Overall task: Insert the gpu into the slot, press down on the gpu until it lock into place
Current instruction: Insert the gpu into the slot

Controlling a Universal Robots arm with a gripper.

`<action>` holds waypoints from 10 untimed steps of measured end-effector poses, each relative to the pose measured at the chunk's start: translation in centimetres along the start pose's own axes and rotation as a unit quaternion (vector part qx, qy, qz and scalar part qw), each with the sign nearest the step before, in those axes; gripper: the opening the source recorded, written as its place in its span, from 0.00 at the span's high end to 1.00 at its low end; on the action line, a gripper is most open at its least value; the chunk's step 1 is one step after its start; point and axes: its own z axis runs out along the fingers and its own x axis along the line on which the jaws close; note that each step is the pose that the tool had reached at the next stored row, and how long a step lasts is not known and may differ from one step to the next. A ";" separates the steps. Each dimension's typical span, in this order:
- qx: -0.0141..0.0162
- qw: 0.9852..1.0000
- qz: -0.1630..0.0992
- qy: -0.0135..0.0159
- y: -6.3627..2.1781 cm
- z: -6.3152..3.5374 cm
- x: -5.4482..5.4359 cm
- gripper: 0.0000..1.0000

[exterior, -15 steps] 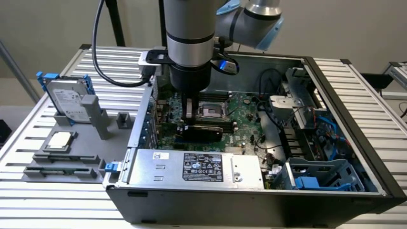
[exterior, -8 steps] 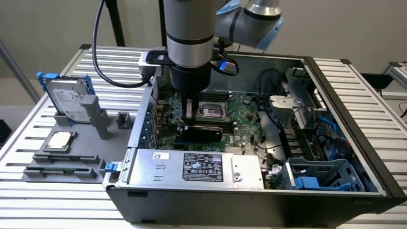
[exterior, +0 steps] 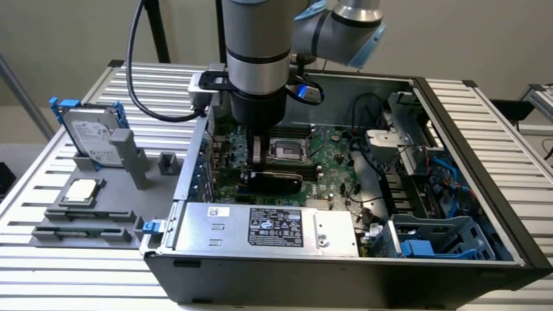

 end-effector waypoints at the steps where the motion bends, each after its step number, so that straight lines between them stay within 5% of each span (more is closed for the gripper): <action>1: 0.000 1.000 0.000 0.000 0.00 0.04 0.0 0.89; 6: 0.000 1.000 0.000 -0.001 0.00 -0.04 0.0 0.89; 10: 0.000 1.000 0.000 0.000 -0.04 -1.73 0.0 0.89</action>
